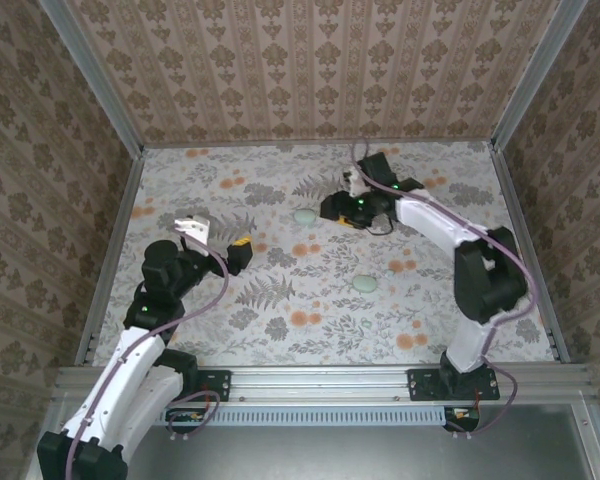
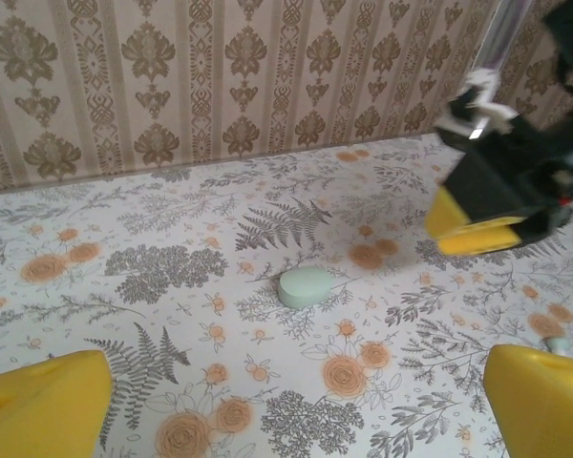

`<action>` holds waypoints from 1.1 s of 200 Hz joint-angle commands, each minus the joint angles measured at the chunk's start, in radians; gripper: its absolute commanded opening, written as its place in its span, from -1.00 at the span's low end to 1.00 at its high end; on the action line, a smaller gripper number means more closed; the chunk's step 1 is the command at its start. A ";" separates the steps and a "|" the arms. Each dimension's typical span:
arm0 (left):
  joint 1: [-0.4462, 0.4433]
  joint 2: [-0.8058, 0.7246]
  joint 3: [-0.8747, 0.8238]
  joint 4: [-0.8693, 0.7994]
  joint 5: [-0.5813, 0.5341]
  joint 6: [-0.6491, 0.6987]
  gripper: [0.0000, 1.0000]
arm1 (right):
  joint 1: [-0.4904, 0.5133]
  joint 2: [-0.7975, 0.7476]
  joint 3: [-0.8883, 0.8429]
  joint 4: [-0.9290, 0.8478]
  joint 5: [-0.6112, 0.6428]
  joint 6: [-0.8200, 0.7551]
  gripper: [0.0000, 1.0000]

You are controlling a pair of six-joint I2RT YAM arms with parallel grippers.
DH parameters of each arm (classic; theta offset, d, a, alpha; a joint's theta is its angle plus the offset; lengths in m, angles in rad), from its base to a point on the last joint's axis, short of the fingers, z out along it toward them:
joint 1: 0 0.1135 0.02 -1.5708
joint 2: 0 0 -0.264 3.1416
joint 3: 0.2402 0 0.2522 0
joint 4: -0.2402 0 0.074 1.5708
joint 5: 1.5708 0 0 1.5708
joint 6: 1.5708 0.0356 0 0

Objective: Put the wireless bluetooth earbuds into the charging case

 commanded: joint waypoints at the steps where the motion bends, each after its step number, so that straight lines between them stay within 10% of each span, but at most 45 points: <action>1: 0.005 0.016 0.039 -0.068 0.039 -0.067 1.00 | -0.042 -0.139 -0.117 -0.049 -0.015 -0.180 0.25; 98: -0.195 0.326 0.128 -0.069 0.134 -0.109 1.00 | 0.134 -0.329 -0.323 -0.289 0.485 -0.929 0.46; 220: -0.248 0.270 0.027 0.028 0.033 0.033 1.00 | 0.169 -0.089 -0.324 -0.241 0.427 -0.975 0.49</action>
